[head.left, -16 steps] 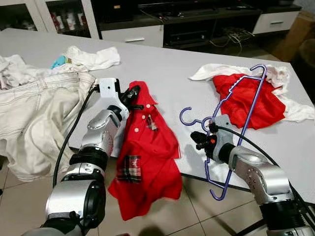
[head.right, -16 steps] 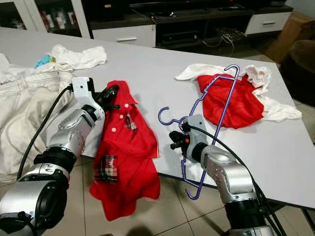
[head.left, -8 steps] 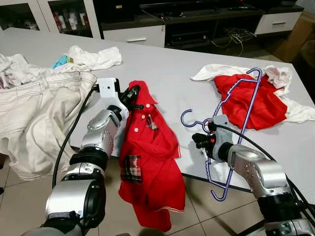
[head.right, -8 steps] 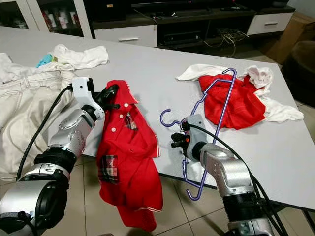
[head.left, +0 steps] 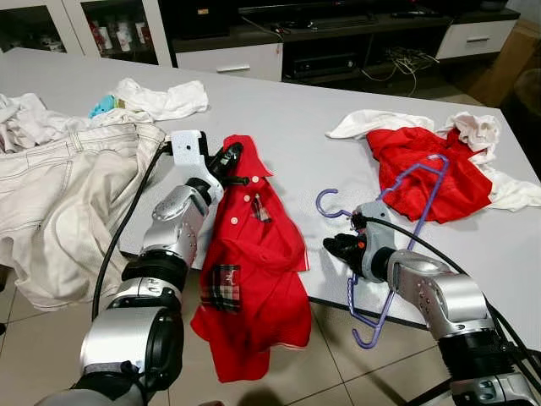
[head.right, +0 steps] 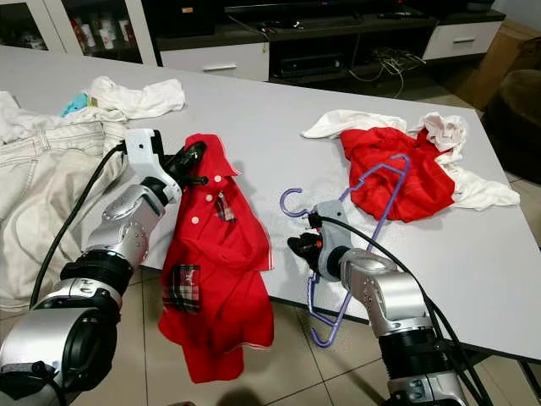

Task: Hang hanger

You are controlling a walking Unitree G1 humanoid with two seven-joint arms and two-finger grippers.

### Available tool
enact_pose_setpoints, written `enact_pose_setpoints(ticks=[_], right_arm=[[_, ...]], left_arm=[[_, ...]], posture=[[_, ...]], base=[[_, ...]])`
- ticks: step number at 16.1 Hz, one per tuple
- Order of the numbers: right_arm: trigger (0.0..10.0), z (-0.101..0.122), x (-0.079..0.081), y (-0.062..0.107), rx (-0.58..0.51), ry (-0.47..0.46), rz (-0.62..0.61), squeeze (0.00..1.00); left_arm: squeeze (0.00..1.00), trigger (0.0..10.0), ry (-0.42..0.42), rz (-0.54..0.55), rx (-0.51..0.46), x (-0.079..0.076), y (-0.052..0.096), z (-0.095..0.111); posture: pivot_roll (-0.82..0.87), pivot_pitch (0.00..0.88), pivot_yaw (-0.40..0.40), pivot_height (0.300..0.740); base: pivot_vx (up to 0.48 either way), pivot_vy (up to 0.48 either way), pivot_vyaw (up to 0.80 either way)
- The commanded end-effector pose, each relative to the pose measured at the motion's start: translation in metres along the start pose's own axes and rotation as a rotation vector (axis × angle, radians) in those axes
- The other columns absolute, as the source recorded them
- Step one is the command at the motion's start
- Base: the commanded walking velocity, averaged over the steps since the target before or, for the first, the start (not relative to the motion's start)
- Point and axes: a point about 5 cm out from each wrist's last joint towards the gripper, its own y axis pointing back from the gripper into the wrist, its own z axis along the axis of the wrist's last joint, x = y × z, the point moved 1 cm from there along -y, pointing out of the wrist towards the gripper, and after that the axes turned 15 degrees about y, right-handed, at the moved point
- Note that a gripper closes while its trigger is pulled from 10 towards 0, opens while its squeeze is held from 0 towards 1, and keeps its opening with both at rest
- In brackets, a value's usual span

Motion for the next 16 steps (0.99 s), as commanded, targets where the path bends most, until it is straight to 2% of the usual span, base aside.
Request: enact_pose_setpoints(ticks=[1,6,7,10,13,14,15,16], right_arm=[[10.0,0.003,-0.001,0.002,-0.021,-0.038,0.011,1.0],[10.0,0.02,-0.006,0.005,0.007,-0.085,0.026,1.0],[10.0,0.024,-0.01,0.006,0.013,-0.083,0.01,0.0],[10.0,0.027,-0.015,0.007,0.06,-0.033,-0.007,0.0],[10.0,0.025,-0.017,0.006,0.12,0.072,-0.004,0.0],[10.0,0.024,-0.018,0.005,0.142,0.146,-0.005,0.0],[10.0,0.023,-0.018,0.004,0.172,0.286,-0.002,0.0],[10.0,0.023,-0.018,0.003,0.181,0.328,0.002,0.0]], left_arm=[[0.0,0.0,-0.031,-0.04,-0.044,-0.011,-0.007,0.014],[0.0,0.0,-0.023,-0.042,-0.044,-0.013,-0.008,0.012],[0.0,0.0,-0.02,-0.043,-0.044,-0.013,-0.008,0.012],[0.0,0.0,-0.016,-0.042,-0.045,-0.013,-0.008,0.011],[0.0,0.0,-0.014,-0.042,-0.043,-0.013,-0.007,0.009],[0.0,0.0,-0.013,-0.042,-0.042,-0.013,-0.007,0.009],[0.0,0.0,-0.012,-0.041,-0.042,-0.013,-0.007,0.008],[0.0,0.0,-0.012,-0.041,-0.041,-0.013,-0.007,0.008]], posture=[[-0.08,0.0,0.006,0.74],[-0.08,0.0,0.001,0.74],[-0.07,0.0,-0.002,0.74],[-0.07,0.0,-0.005,0.74],[-0.07,0.0,-0.007,0.74],[-0.07,0.0,-0.007,0.74],[-0.07,0.0,-0.006,0.74],[-0.07,0.0,-0.006,0.74]], base=[[0.0,0.0,0.0],[0.0,0.0,0.0],[0.0,0.0,0.0],[0.0,0.0,0.0],[0.0,0.0,0.0],[0.0,0.0,0.0],[0.0,0.0,0.0],[0.0,0.0,0.0]])
